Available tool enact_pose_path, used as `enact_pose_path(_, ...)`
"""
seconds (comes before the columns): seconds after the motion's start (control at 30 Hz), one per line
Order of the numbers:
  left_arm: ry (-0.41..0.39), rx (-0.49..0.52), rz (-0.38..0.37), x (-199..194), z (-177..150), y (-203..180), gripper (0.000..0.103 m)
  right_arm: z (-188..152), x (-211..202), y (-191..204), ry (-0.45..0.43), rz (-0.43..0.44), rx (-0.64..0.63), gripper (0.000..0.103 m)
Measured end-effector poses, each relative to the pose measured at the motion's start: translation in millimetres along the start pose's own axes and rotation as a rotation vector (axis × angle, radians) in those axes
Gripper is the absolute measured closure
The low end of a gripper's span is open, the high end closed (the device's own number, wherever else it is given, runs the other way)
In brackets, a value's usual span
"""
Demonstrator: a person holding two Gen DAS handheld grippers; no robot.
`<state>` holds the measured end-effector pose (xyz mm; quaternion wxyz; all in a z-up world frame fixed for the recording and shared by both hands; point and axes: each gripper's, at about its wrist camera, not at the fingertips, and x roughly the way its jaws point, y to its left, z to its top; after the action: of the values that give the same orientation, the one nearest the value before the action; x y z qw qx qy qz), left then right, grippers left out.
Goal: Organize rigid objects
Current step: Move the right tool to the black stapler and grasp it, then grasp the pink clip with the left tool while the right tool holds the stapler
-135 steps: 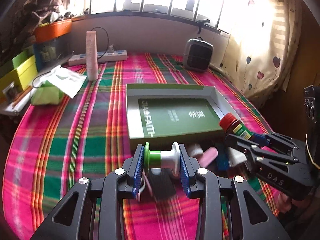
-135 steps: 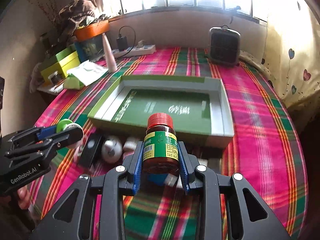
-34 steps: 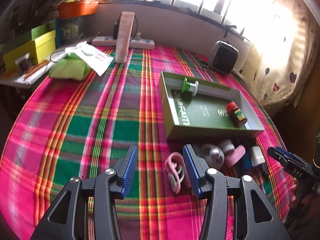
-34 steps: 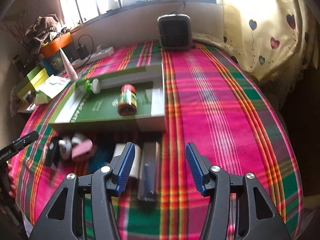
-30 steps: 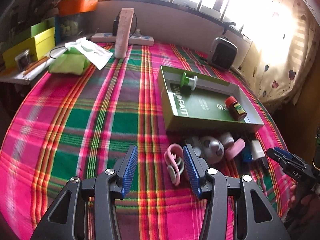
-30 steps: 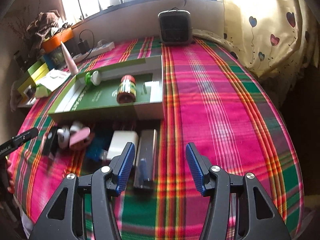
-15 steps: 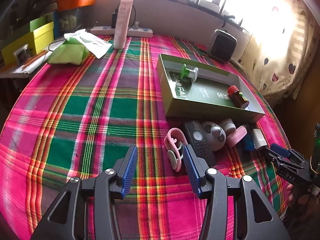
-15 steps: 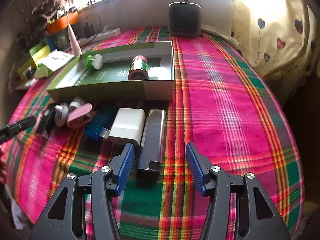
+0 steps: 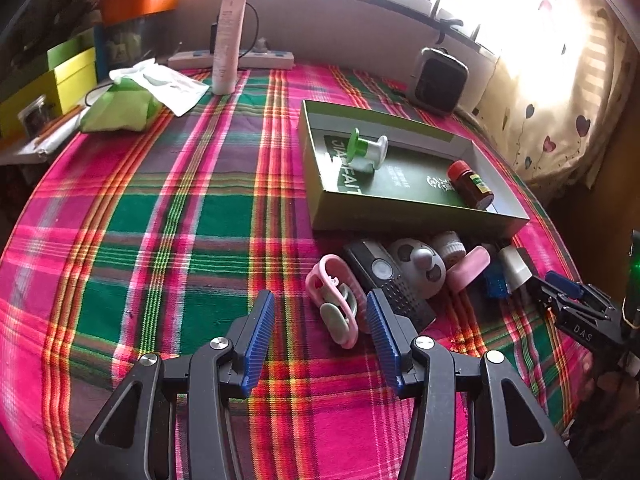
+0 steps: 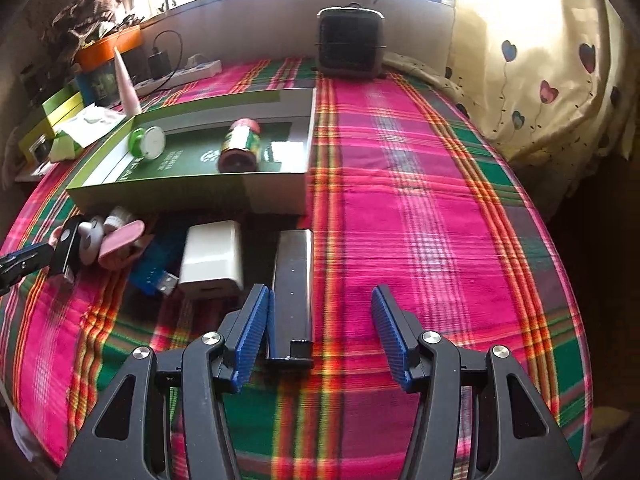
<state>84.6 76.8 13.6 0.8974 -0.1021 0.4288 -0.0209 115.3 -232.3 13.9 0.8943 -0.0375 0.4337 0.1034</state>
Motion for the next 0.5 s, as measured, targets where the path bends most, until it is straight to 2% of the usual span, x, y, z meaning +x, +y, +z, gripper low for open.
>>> enact_pose_path(0.07, 0.004, 0.001, 0.012, 1.0, 0.1, -1.7, 0.056, -0.1, -0.5, -2.1, -0.001, 0.001, 0.001, 0.052)
enact_pose_path(0.2, 0.008, 0.005, 0.016, 2.9, 0.4, -4.4, 0.056, -0.8, -2.5, -5.4, -0.017, -0.01, 0.004, 0.077)
enact_pose_path(0.5, 0.005, 0.051, 0.066, 4.2, 0.4, -14.8, 0.055, -2.2, -3.1, -5.8, -0.028, -0.001, 0.0, 0.079)
